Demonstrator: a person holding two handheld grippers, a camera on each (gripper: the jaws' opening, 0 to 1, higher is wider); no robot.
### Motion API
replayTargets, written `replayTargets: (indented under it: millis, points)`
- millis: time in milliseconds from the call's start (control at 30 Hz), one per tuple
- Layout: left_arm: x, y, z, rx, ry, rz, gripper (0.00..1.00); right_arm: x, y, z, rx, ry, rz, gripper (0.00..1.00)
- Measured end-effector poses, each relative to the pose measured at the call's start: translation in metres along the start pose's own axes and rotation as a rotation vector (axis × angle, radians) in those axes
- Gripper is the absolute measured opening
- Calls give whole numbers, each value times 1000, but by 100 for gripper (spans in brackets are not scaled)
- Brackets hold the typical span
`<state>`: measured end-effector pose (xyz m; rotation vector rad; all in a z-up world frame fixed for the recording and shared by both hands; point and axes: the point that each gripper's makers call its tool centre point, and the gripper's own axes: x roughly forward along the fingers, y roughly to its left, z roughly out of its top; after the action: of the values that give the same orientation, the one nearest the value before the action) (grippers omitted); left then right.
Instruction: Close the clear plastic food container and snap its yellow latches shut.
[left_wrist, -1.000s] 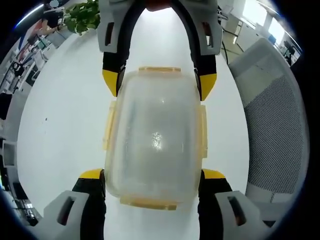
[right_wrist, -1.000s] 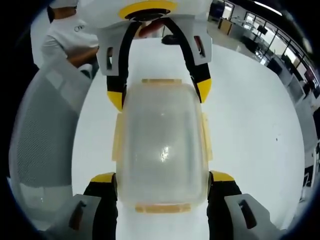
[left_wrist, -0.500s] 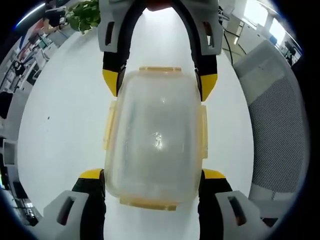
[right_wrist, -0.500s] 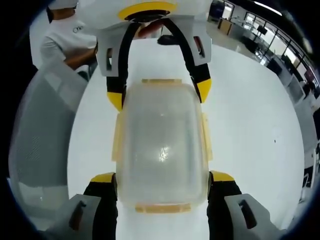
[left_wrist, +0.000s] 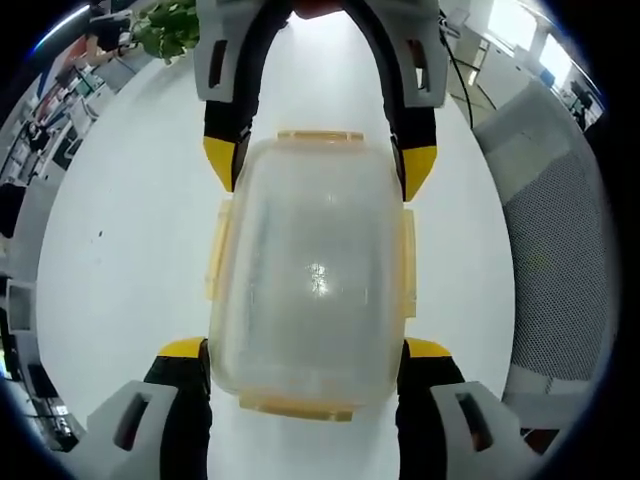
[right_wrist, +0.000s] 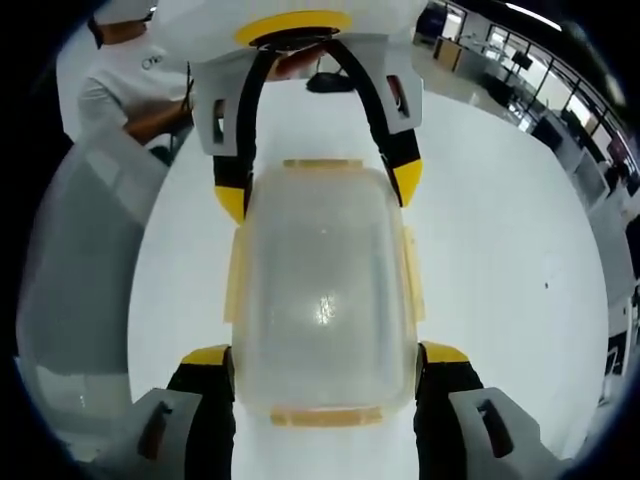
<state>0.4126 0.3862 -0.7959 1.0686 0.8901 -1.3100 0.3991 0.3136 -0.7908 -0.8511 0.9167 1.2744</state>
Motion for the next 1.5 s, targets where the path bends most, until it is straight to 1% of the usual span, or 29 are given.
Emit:
replayTargets:
  millis: [233, 767, 1000, 1233, 1367, 1500]
  points:
    - [0, 5, -1, -1, 5, 4, 76, 1, -6, 1, -1, -5, -1, 73]
    - [3, 23, -3, 5, 12, 17, 76, 2, -21, 3, 12, -26, -10, 73]
    - [4, 27, -4, 4, 13, 22, 77, 3, -25, 4, 11, -34, -11, 73]
    - [5, 28, -4, -2, 17, 29, 77, 4, -29, 4, 6, -35, -8, 74]
    - [6, 32, -5, -13, 15, 33, 77, 5, -33, 5, -2, -18, -3, 74]
    - [6, 32, -5, -12, 14, 33, 77, 5, -32, 4, -1, -17, -9, 74]
